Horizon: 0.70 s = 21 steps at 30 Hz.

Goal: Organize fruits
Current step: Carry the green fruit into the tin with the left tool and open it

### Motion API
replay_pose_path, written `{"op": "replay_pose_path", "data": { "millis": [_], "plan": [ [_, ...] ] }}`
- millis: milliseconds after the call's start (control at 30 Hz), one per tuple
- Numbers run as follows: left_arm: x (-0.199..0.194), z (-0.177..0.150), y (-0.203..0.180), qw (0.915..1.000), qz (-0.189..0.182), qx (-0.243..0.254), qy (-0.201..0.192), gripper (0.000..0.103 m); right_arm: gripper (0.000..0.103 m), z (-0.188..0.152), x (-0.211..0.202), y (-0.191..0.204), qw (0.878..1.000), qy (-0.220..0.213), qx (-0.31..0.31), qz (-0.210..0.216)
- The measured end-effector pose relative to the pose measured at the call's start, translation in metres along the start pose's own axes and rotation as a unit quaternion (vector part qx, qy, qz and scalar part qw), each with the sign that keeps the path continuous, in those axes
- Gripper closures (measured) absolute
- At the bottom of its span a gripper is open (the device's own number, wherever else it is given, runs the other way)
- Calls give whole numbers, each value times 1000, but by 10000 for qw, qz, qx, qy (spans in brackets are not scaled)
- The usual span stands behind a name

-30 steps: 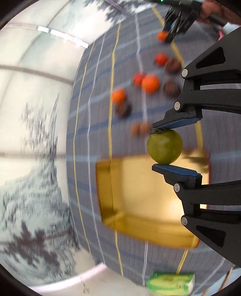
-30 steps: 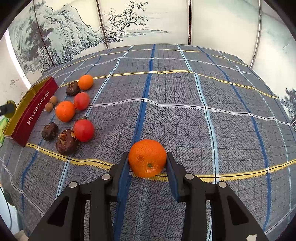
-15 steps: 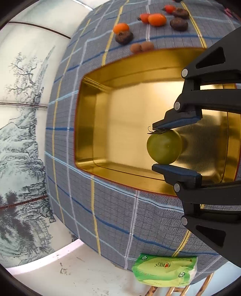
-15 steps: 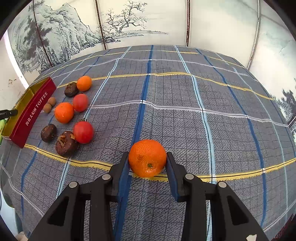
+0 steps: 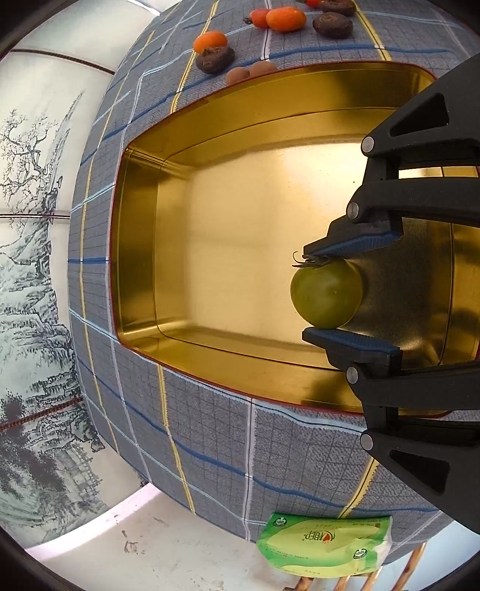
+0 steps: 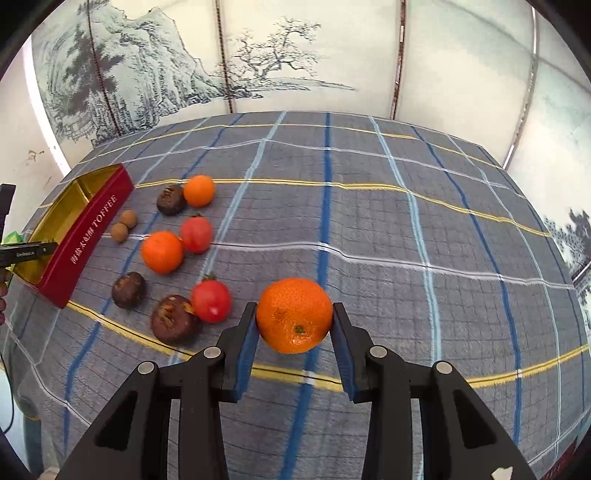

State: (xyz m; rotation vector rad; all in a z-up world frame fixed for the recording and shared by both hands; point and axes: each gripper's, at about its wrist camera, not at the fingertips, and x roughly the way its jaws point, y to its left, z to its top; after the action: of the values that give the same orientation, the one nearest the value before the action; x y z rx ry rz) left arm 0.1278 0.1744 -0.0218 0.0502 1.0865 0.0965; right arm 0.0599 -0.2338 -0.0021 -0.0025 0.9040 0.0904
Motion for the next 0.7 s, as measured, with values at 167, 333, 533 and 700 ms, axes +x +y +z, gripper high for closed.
{"op": "replay_pose_path", "data": {
  "millis": [167,333,533,700],
  "plan": [
    [-7,-1,2,9997,-215,-66,-97,62,68,9,3,26,9995,10,-264,164],
    [-38,-2,4,9968,-565,-120,-544,46,68,26,4,62,9971,-66,-582,486],
    [-71,-7,31,9922,-485,-560,-1000,38,68,49,8,126,9886,-126,-1096,1027],
    [-76,-27,67,9888,-195,-1090,-996,34,68,66,17,191,9758,-136,-1628,1452]
  ]
}}
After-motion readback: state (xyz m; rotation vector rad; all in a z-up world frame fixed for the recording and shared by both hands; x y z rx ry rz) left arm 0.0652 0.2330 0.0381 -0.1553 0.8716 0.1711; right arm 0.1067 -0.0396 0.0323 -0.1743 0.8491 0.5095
